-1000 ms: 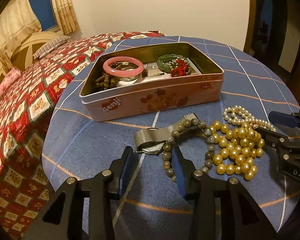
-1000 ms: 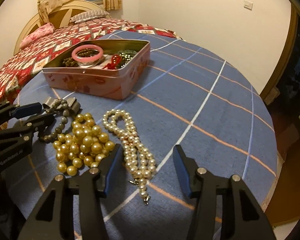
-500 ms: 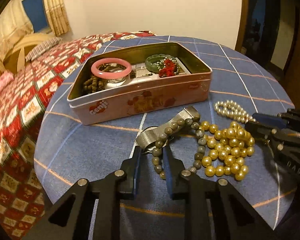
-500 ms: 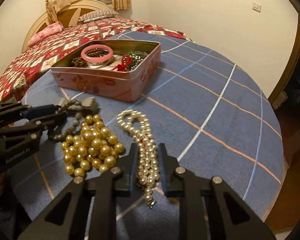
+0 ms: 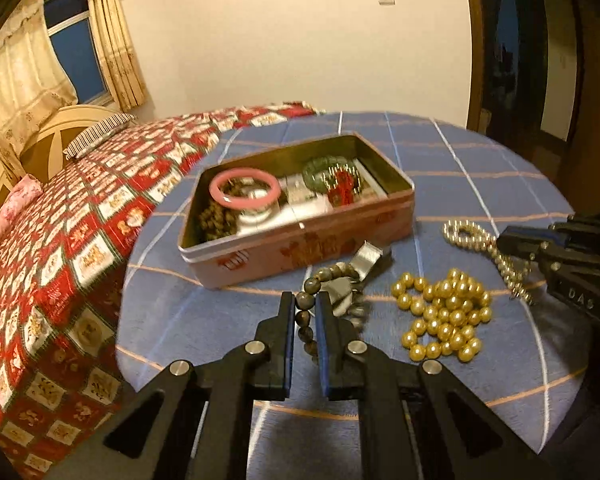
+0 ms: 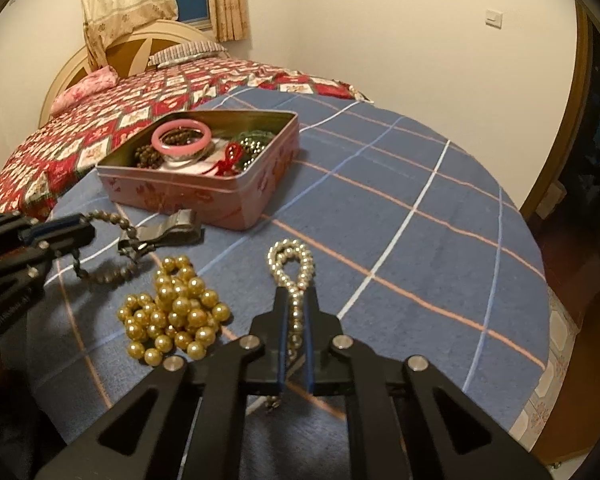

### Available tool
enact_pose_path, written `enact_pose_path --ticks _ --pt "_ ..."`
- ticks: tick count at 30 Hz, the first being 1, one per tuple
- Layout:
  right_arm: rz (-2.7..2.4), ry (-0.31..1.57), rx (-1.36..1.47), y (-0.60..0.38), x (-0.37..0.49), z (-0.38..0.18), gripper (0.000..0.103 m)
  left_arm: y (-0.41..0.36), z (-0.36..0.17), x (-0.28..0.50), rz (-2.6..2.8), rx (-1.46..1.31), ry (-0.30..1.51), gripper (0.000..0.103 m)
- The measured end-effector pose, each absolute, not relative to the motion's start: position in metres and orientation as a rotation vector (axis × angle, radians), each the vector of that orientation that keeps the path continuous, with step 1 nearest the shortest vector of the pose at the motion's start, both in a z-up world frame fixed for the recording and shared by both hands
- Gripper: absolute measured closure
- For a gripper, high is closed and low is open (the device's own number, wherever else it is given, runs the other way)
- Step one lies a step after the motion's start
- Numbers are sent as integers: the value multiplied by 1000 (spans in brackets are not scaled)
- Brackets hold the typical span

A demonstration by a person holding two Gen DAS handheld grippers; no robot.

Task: Organize jewelry
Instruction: 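Grasp the dark grey bead bracelet with the left gripper while the right grasps the pearl necklace, then carry the grey beads and pearls into the pink tin and open both grippers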

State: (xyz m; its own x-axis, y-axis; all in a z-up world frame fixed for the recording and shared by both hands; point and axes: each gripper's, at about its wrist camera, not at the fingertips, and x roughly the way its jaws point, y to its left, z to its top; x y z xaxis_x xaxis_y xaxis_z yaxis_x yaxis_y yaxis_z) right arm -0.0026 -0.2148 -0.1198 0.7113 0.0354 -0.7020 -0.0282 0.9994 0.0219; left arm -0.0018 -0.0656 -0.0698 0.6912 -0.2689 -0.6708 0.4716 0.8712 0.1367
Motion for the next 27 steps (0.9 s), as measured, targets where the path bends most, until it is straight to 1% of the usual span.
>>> enact_pose_path --ticks 15,27 --pt "37 711 -6 -213 -7 -87 95 -42 -30 7 -390 248 623 94" --pt "62 653 -75 -195 12 -54 95 -32 -6 35 -356 254 575 94"
